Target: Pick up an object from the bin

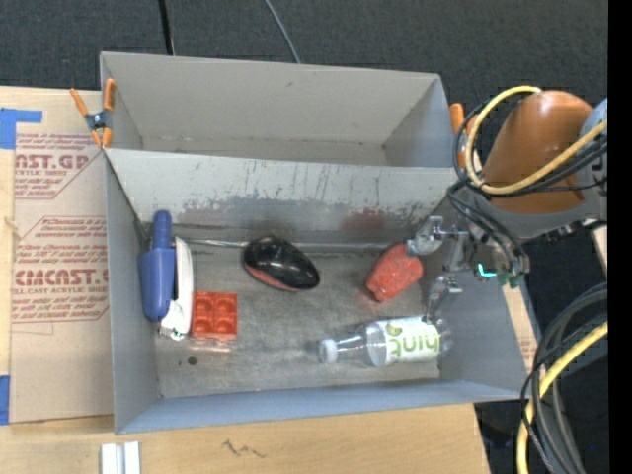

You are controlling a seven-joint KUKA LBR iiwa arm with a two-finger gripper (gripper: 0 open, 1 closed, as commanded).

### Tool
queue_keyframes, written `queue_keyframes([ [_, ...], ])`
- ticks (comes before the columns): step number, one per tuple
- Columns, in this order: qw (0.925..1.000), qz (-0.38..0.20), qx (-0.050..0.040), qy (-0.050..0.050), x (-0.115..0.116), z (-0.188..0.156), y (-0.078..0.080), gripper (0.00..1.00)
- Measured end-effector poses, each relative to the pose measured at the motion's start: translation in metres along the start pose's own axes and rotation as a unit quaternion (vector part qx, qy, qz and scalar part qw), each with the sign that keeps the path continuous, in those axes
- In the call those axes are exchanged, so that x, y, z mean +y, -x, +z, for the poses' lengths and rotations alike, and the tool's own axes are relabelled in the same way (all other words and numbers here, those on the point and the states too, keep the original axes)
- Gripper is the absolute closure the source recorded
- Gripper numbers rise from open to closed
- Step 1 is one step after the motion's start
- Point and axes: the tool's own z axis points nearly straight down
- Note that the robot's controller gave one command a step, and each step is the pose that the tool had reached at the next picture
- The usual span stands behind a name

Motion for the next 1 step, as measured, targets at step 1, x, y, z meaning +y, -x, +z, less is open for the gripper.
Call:
queue_keyframes([
  [1, 1.0000, 0.000, -0.0037, -0.001, 0.0003, -0.0039, 0.0019, 0.00],
])
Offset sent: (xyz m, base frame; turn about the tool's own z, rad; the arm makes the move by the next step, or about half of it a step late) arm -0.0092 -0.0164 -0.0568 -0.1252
